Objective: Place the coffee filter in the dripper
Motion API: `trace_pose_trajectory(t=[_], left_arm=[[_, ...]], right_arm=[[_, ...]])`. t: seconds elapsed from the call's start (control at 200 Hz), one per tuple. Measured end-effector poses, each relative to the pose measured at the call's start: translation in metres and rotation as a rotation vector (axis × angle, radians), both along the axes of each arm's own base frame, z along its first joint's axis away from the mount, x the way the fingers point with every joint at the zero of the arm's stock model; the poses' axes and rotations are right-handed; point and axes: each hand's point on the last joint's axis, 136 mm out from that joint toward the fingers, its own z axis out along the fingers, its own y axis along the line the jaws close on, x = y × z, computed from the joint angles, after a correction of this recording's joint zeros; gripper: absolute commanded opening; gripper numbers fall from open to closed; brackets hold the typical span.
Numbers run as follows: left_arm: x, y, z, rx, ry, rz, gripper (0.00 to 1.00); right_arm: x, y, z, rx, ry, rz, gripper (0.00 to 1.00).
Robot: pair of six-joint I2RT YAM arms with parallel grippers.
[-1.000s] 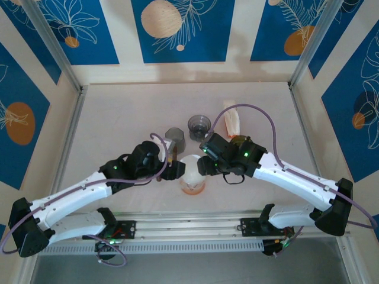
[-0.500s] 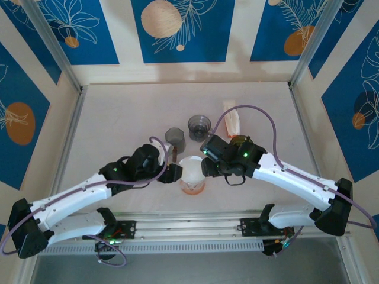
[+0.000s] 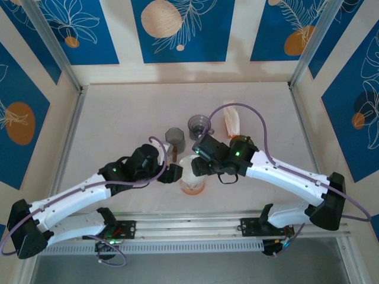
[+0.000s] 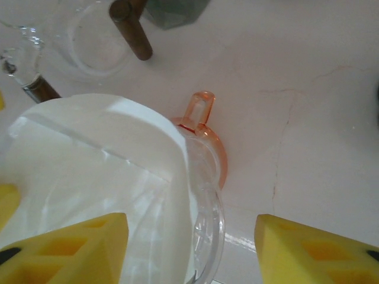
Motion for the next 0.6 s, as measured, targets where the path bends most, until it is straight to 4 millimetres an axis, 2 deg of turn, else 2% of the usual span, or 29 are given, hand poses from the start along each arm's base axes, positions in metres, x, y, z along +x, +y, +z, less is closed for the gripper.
trace_pose_trajectory(t=[0.21,0.3,0.6], left_arm=[[0.0,0.0,0.0,0.0,0.0,0.0,0.71],[0.0,0.001,-0.001,0.002,0.001,0.0,0.71],[-0.001,0.001,-0.002,0.004,0.003,0.0,0.71]], right_arm=[[-0.001,-0.009,0.005,0.001,-0.015,-0.03,0.45],[-0.002,-0.014,0.008,0.007,-0.023,-0.04,0.45],[-0.006,-0.028,-0.001,-0.042,-0.001,-0.087,0.45]])
